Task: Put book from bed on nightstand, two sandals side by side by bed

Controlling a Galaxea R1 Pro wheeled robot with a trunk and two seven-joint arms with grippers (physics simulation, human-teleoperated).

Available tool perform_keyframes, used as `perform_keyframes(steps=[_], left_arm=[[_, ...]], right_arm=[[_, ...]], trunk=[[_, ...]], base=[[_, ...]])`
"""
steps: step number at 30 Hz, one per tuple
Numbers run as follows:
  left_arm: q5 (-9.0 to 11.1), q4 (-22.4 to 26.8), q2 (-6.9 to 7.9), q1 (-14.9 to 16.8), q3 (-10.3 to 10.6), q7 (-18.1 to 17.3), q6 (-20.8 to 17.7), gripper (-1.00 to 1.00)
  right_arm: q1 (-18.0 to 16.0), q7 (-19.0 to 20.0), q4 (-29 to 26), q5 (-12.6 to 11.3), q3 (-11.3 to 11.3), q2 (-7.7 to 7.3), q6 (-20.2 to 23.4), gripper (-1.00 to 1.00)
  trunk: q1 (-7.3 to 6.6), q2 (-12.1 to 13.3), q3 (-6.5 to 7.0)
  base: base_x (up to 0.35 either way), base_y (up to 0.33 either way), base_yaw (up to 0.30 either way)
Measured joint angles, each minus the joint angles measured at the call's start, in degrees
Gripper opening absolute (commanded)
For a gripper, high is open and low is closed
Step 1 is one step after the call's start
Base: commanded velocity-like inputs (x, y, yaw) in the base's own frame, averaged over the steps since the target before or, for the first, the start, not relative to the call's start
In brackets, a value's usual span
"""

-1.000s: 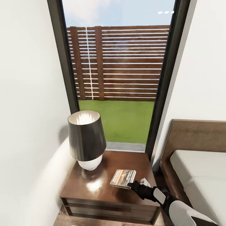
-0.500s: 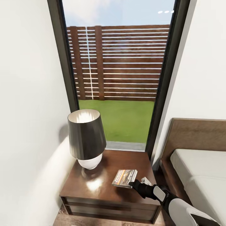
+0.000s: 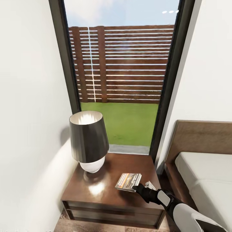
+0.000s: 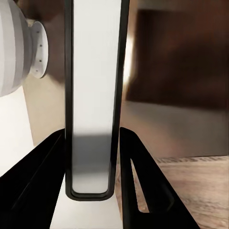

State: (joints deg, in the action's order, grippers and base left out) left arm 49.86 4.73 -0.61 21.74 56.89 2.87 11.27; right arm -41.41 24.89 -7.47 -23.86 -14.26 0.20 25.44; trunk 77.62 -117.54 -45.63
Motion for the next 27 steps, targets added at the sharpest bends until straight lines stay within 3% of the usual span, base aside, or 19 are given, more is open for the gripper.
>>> perform_keyframes(steps=[15, 20, 27], left_arm=[[0.00, 0.00, 0.00, 0.01, 0.00, 0.00, 0.00, 1.00], [0.00, 0.00, 0.00, -0.01, 0.01, 0.00, 0.00, 1.00], [0.00, 0.00, 0.00, 0.01, 0.01, 0.00, 0.00, 1.00]], right_arm=[[-0.49, -0.94, -0.01, -0.21, -0.07, -0.03, 0.06, -1.00], [-0.55, -1.35, 0.00, -0.15, -0.02, -0.04, 0.05, -1.00], [-0.58, -1.55, -0.01, -0.24, -0.07, -0.04, 0.07, -1.00]], trunk=[[0.23, -0.42, -0.18], [1.32, -2.41, -1.08], [1.32, -2.42, -1.08]], base=[[0.000, 0.000, 0.000], [0.000, 0.000, 0.000], [0.000, 0.000, 0.000]])
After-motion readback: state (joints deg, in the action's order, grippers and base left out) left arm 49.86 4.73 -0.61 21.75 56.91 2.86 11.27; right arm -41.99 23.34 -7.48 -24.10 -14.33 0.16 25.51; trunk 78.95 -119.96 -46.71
